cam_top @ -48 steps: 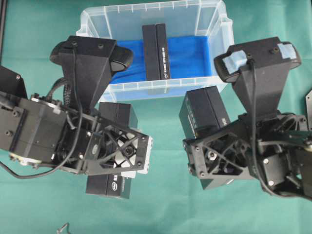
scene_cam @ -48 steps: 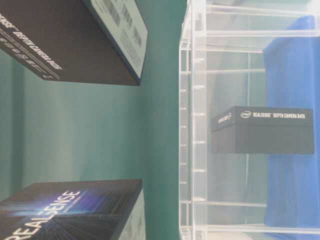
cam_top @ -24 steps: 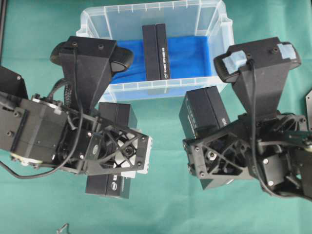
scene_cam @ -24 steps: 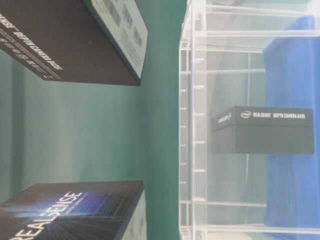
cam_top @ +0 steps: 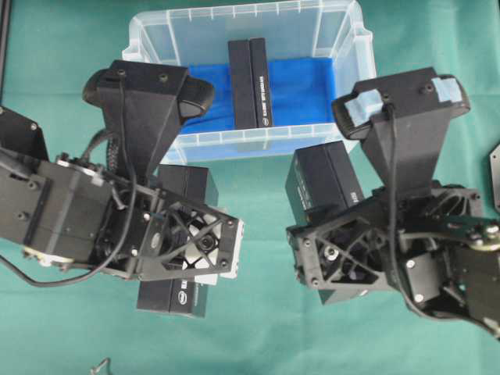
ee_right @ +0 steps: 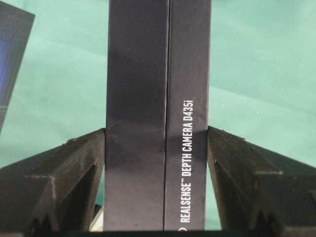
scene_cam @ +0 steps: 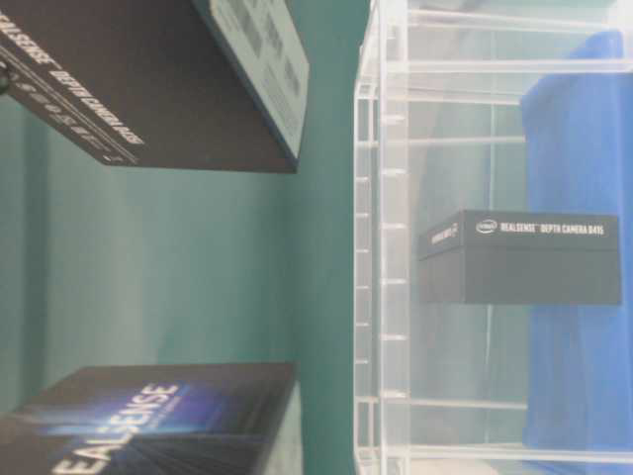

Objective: Take the box out of the case with both arms.
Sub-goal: 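Carry both held boxes forward past the bin's front wall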

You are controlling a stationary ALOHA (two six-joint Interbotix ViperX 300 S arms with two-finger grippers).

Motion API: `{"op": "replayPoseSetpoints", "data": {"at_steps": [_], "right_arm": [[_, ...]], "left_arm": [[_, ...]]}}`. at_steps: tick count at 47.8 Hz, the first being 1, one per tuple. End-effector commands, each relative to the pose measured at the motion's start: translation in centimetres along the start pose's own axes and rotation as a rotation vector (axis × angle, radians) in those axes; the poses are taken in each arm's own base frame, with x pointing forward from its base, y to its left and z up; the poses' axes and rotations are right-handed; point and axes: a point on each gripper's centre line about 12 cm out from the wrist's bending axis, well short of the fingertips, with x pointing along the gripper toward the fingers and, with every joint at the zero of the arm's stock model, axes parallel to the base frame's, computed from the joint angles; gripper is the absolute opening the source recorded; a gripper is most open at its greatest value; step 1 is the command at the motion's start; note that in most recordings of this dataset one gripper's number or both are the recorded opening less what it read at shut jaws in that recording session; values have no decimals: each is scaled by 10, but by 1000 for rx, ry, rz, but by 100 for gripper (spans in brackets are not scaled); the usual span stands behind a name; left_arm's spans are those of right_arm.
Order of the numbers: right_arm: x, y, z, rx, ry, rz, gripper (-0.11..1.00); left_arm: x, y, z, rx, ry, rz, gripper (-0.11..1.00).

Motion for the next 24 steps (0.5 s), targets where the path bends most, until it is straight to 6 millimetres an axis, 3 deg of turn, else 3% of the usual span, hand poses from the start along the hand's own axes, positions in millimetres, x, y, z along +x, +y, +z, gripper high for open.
{"op": "replayPoseSetpoints", "data": {"at_steps": [1, 14, 24], "right_arm": [[-5, -1, 1, 5, -1, 14, 66], [26, 1, -12, -26, -27, -65, 66], [60, -1, -25, -15, -47, -121, 66]], "left_arm": [[-9, 4, 0, -4, 2, -31, 63], [36, 5, -9, -17, -4, -22, 63], [75, 17, -16, -45, -8, 5, 63]]}}
